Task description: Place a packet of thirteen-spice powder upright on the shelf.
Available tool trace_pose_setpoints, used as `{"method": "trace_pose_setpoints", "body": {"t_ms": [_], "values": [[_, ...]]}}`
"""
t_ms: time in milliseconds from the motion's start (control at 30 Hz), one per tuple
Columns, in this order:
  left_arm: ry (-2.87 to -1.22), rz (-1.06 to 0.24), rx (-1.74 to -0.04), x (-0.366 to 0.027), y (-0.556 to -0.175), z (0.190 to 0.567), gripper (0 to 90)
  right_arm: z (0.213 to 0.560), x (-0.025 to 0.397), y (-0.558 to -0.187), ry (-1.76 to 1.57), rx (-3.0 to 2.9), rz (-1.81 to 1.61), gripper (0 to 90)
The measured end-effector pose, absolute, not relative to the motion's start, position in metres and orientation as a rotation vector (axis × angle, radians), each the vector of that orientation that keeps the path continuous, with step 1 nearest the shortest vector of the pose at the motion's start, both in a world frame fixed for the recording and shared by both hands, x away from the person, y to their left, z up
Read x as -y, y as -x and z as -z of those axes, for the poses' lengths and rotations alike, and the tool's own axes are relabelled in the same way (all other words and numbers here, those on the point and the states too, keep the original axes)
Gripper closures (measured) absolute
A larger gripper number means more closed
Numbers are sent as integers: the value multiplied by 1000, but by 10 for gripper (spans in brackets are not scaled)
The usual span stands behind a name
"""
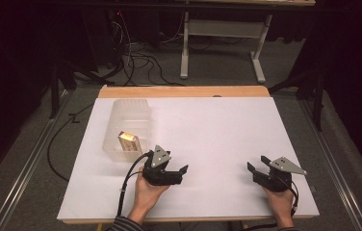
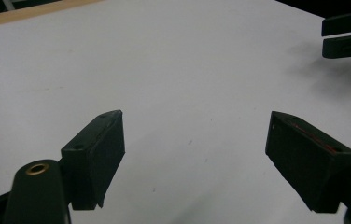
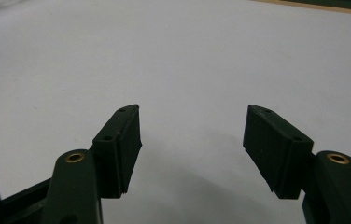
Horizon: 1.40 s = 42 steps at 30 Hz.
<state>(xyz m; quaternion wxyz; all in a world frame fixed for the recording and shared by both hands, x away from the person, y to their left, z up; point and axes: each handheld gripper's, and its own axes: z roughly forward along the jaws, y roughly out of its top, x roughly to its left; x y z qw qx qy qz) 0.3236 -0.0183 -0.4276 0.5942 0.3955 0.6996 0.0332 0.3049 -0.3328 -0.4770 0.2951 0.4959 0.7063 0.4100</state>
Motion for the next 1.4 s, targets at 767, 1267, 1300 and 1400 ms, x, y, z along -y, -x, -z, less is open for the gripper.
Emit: {"method": "trace_pose_setpoints", "body": {"t_ms": [767, 1267, 1300, 1400], "values": [[-915, -120, -1647, 35, -333, 457, 204, 477, 332, -305, -1312, -1883, -1085, 374], [-915, -163, -1655, 43, -340, 470, 203, 477, 332, -305, -1316, -1883, -1087, 373], [-917, -164, -1654, 43, -341, 471, 203, 477, 332, -305, -1314, -1883, -1087, 374], [-929, -190, -1652, 44, -342, 475, 203, 477, 332, -305, -1312, -1885, -1087, 373]]}}
